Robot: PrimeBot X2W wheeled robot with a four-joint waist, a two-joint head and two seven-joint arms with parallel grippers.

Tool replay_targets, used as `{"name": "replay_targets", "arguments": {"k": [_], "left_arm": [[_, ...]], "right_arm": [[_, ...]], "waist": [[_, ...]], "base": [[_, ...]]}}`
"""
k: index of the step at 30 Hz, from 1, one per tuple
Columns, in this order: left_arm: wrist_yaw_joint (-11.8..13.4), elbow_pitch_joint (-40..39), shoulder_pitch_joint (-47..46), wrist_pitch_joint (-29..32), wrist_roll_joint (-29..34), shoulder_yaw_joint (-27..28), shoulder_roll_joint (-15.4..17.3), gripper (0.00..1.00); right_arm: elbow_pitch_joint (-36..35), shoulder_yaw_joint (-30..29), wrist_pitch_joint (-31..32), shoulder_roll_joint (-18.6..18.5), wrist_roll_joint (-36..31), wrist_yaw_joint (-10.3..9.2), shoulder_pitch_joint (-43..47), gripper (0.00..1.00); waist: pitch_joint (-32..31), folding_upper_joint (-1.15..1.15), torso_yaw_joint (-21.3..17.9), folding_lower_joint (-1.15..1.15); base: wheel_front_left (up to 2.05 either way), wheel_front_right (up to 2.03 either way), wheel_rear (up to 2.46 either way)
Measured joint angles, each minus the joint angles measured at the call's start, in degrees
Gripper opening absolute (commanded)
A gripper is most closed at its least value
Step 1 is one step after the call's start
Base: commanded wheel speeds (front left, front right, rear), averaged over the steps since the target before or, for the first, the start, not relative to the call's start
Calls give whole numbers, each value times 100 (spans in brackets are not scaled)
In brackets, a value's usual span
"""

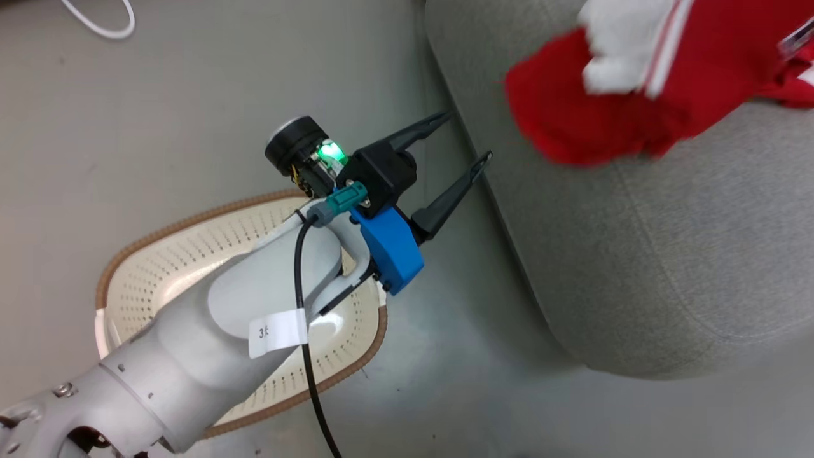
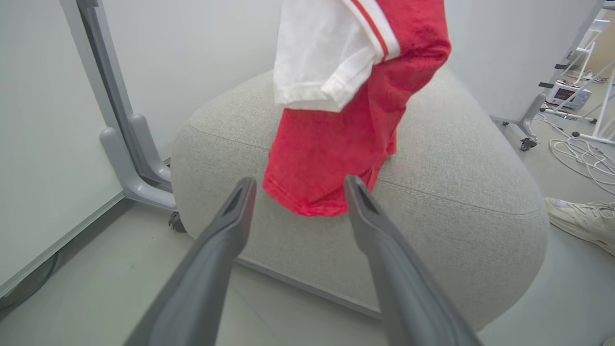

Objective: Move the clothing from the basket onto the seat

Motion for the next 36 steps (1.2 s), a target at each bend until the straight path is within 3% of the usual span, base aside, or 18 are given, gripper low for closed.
{"name": "replay_targets", "arguments": {"k": [8, 13, 20, 31, 36], "left_arm": [[48, -160, -402, 75, 215, -18, 97, 100], [57, -219, -505, 115, 278, -54, 103, 100], [66, -300, -571, 143, 292, -75, 187, 100], [114, -422, -649, 220, 309, -97, 279, 100], [137, -485, -703, 238, 309, -121, 291, 100]], "right_arm": [[845, -943, 1, -1618, -83, 0, -1040, 0], [1449, -1372, 0, -2029, -277, 0, -1202, 0], [1886, -1451, 0, -1715, -498, 0, -922, 0], [2225, -1413, 0, -619, -811, 1, -335, 0], [2487, -1472, 0, -448, -790, 0, -203, 0]], "waist": [[835, 0, 92, 0], [1182, 0, 166, 0], [1438, 0, 146, 0], [1630, 0, 123, 0], [1669, 0, 191, 0]], "base": [[0, 0, 0], [0, 0, 0], [0, 0, 0], [0, 0, 0], [0, 0, 0]]}}
